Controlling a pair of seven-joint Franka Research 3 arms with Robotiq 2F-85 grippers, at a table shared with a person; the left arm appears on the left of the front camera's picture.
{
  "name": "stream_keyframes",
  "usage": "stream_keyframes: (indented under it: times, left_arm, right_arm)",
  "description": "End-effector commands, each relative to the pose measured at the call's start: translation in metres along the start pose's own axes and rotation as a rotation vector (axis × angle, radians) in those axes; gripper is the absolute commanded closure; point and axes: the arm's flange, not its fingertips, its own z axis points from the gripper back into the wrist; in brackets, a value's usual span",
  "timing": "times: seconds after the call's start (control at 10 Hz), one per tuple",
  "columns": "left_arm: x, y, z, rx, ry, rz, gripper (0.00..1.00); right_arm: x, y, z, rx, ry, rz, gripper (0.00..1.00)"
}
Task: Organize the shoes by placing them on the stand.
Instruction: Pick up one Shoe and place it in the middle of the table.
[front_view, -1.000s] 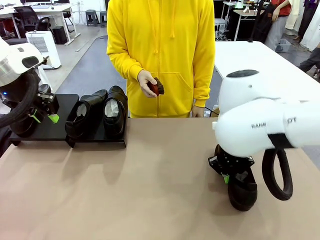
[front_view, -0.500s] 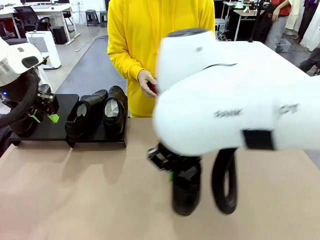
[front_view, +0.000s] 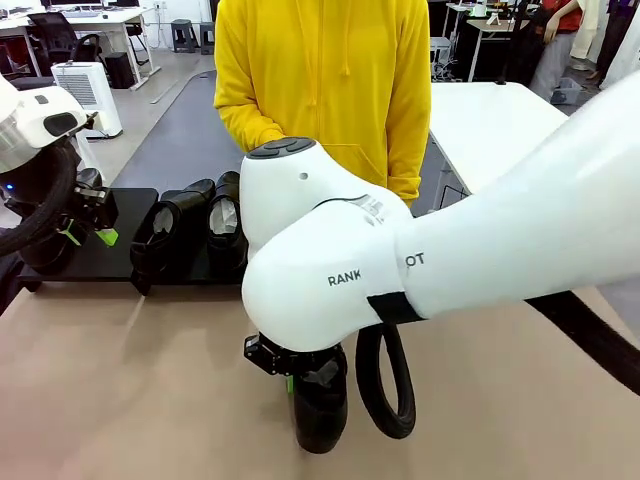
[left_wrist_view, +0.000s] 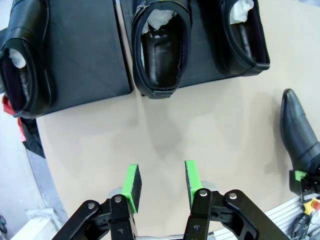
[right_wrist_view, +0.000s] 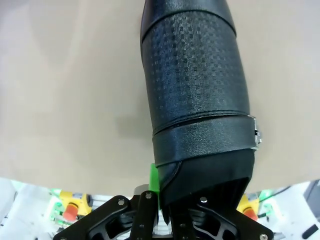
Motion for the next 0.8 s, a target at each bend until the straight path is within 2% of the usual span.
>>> stream_keyframes:
  times: [0.0, 0.1, 0.6, 0.7]
  left_arm:
    - [-0.002, 0.002, -0.001, 0.002, -0.013, -0.006, 0.51]
    - [-0.002, 0.002, -0.001, 0.002, -0.013, -0.006, 0.51]
    - [-0.002, 0.002, -0.001, 0.002, -0.013, -0.006, 0.51]
    - [-0.002, 0.002, -0.001, 0.002, -0.013, -0.006, 0.51]
  right_arm:
    - [0.005, 0.014, 0.002, 0.004, -0.024, -0.014, 1.0]
    - [0.005, 0.016, -0.002, 0.007, -0.006, -0.01, 0.96]
    - [0.003, 0.008, 0.0, 0.03, 0.013, -0.014, 0.06]
    - [0.001, 0.001, 0.008, 0.042, 0.009, -0.022, 0.0]
